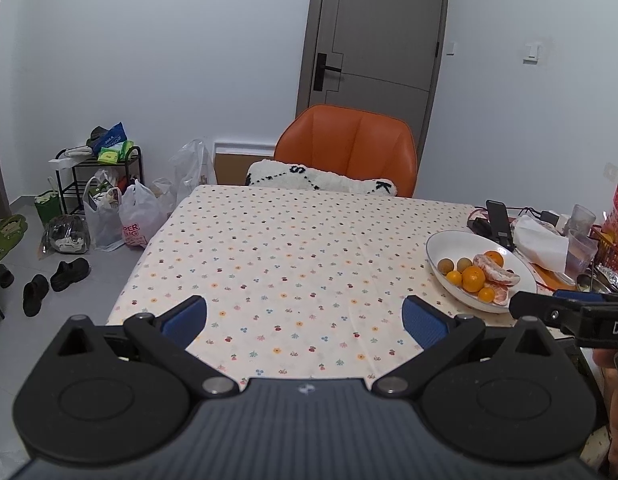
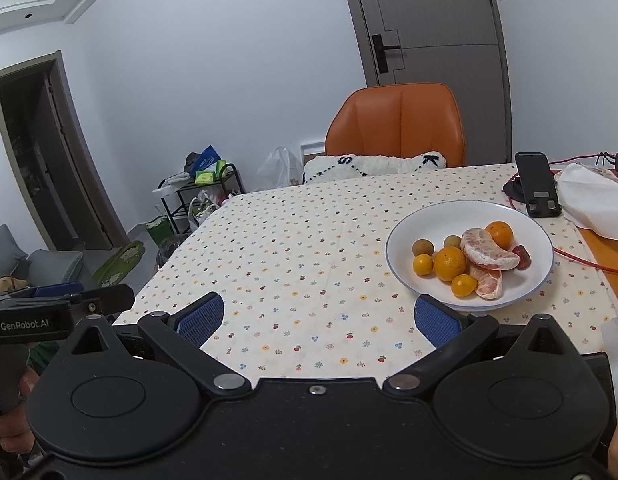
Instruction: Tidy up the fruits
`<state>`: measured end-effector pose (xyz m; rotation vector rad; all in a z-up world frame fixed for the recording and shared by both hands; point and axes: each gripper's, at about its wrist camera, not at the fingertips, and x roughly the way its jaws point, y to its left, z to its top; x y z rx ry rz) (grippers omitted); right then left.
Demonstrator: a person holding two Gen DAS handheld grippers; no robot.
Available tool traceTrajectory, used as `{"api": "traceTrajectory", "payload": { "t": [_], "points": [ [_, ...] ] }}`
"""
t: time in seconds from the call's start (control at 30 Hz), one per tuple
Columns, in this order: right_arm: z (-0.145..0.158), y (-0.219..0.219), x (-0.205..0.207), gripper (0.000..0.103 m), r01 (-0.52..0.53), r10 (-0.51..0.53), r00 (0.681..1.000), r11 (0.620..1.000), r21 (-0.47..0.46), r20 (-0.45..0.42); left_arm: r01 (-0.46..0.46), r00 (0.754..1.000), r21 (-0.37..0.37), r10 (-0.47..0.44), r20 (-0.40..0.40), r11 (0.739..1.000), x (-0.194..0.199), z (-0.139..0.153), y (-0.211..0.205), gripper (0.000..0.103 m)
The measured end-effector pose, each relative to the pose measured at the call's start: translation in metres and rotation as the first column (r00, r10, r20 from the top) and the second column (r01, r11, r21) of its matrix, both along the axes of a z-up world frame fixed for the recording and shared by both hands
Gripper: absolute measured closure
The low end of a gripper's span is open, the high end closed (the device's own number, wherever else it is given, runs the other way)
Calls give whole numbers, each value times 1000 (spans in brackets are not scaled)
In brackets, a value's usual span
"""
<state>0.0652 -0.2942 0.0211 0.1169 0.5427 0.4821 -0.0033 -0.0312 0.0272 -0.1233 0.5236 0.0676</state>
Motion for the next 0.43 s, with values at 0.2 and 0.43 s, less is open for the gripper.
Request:
{"api": "traceTrajectory", "payload": {
  "t": [0.2, 0.43],
  "points": [
    [-2, 0, 0, 0, 0, 0, 1000, 1000, -6, -4, -6, 1000, -4, 6, -5, 1000, 0, -2, 0, 0],
    [-8, -3, 5, 0, 14, -14, 1000, 1000, 2, -21, 4, 1000, 2, -4, -19, 1000, 2, -6, -2, 0]
  ]
}}
